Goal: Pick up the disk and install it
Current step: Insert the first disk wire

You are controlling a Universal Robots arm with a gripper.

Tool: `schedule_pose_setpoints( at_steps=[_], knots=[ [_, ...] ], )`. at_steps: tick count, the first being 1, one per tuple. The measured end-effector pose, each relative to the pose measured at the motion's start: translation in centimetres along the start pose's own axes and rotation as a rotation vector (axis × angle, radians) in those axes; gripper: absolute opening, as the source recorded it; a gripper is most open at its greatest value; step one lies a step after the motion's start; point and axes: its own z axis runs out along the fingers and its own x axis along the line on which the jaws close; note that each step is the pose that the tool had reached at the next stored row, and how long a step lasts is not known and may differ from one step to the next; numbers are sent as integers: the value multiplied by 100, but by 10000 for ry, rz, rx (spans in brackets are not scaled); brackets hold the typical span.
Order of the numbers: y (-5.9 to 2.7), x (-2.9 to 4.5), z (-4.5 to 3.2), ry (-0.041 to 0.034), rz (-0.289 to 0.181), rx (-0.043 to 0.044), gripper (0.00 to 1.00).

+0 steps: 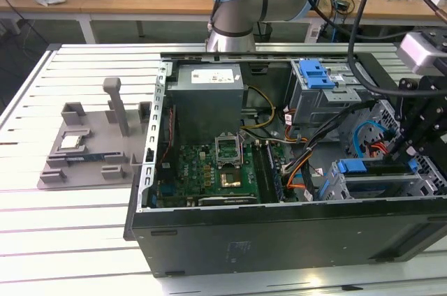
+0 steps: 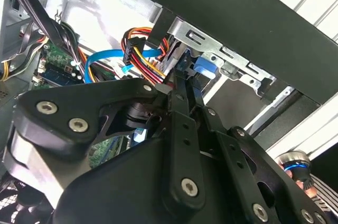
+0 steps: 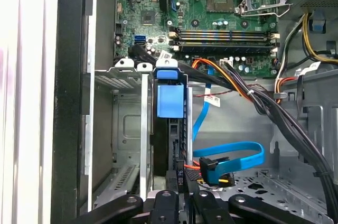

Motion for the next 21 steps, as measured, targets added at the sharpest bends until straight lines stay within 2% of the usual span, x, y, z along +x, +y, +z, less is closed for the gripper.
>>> schedule_pose_setpoints(
  at_steps=[7, 11, 19, 21],
  knots=[
    [-18, 11, -2, 2, 4, 1, 17],
    [-19, 11, 5, -27, 420, -2, 17],
    [-23, 29, 17, -24, 438, -2, 17],
    [-24, 28, 14, -68, 435, -5, 17]
  ],
)
